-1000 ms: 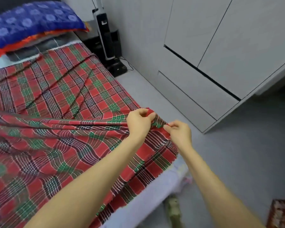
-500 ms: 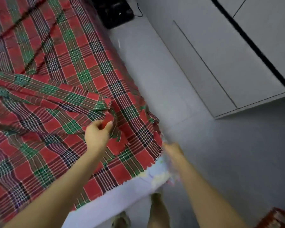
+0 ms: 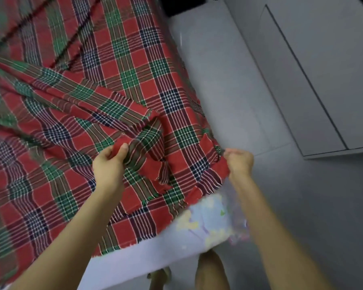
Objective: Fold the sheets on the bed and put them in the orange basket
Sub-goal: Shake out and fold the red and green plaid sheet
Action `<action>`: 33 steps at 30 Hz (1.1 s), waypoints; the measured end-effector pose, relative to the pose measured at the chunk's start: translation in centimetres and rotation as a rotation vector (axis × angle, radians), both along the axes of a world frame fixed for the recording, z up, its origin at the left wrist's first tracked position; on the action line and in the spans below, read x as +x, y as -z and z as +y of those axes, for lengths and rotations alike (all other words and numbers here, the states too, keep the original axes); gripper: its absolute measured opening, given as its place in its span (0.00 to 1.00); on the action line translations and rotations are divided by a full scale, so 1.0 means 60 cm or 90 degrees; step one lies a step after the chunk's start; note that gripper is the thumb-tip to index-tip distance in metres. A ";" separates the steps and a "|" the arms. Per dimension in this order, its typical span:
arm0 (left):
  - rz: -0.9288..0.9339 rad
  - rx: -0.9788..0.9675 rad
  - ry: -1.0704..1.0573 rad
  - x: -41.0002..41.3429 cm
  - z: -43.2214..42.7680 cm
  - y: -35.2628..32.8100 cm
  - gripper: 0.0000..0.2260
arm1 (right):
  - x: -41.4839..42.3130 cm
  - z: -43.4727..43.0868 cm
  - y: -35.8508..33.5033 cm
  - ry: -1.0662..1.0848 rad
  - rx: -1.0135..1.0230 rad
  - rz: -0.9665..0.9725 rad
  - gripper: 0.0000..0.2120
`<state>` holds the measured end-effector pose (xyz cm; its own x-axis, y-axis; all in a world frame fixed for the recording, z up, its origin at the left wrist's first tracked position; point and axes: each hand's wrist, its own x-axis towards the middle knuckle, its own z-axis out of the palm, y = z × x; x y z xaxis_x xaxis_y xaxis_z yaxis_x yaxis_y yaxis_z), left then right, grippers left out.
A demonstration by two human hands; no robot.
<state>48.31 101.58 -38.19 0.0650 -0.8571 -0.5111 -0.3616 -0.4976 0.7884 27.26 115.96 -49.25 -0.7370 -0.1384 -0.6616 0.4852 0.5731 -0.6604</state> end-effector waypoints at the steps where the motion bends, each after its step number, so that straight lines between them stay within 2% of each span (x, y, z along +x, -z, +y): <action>1: 0.007 -0.013 -0.029 0.015 -0.012 -0.011 0.10 | 0.026 -0.005 -0.043 -0.087 -0.030 0.145 0.09; 4: 0.032 -0.054 -0.123 0.063 -0.041 -0.051 0.11 | 0.151 -0.006 -0.135 -0.412 -0.180 0.475 0.12; 6: 0.043 -0.066 -0.176 0.098 -0.051 -0.074 0.09 | 0.229 0.008 -0.138 -0.659 -0.181 0.588 0.14; 8: 0.032 -0.067 -0.209 0.137 -0.054 -0.095 0.09 | 0.263 0.023 -0.098 -0.861 -0.054 0.633 0.07; 9: 0.025 -0.065 -0.218 0.155 -0.053 -0.096 0.11 | 0.261 0.029 -0.076 -0.913 0.029 0.601 0.04; 10: 0.021 -0.061 -0.230 0.173 -0.052 -0.102 0.12 | 0.258 0.032 -0.054 -0.956 0.080 0.543 0.07; 12: 0.016 -0.046 -0.245 0.194 -0.050 -0.100 0.13 | 0.237 0.037 -0.034 -0.992 0.148 0.448 0.14; 13: 0.023 -0.040 -0.250 0.207 -0.049 -0.101 0.12 | 0.234 0.031 -0.036 -0.979 0.161 0.452 0.16; 15: 0.031 -0.026 -0.235 0.222 -0.048 -0.094 0.08 | 0.226 0.010 -0.058 -0.885 0.164 0.494 0.13; 17: 0.047 -0.014 -0.222 0.233 -0.045 -0.087 0.06 | 0.226 -0.023 -0.074 -0.790 0.119 0.550 0.11; 18: 0.054 -0.007 -0.218 0.235 -0.044 -0.084 0.05 | 0.225 -0.040 -0.083 -0.777 0.102 0.564 0.13; 19: 0.056 0.000 -0.222 0.241 -0.042 -0.080 0.05 | 0.233 -0.059 -0.087 -0.806 0.106 0.549 0.18; 22: 0.057 0.009 -0.245 0.254 -0.038 -0.069 0.18 | 0.270 -0.106 -0.075 -0.942 0.151 0.422 0.33; 24: 0.052 0.009 -0.232 0.258 -0.036 -0.064 0.20 | 0.295 -0.120 -0.053 -1.007 0.213 0.398 0.38; 26: 0.054 0.015 -0.225 0.264 -0.034 -0.059 0.20 | 0.320 -0.127 -0.024 -1.041 0.293 0.453 0.35; 28: 0.055 0.017 -0.209 0.272 -0.036 -0.059 0.14 | 0.338 -0.131 -0.009 -1.033 0.354 0.556 0.21; 30: 0.056 0.010 -0.184 0.280 -0.036 -0.063 0.07 | 0.340 -0.135 -0.009 -1.070 0.372 0.597 0.10; 33: 0.066 -0.006 -0.182 0.299 -0.039 -0.075 0.05 | 0.311 -0.132 -0.008 -1.079 0.285 0.621 0.13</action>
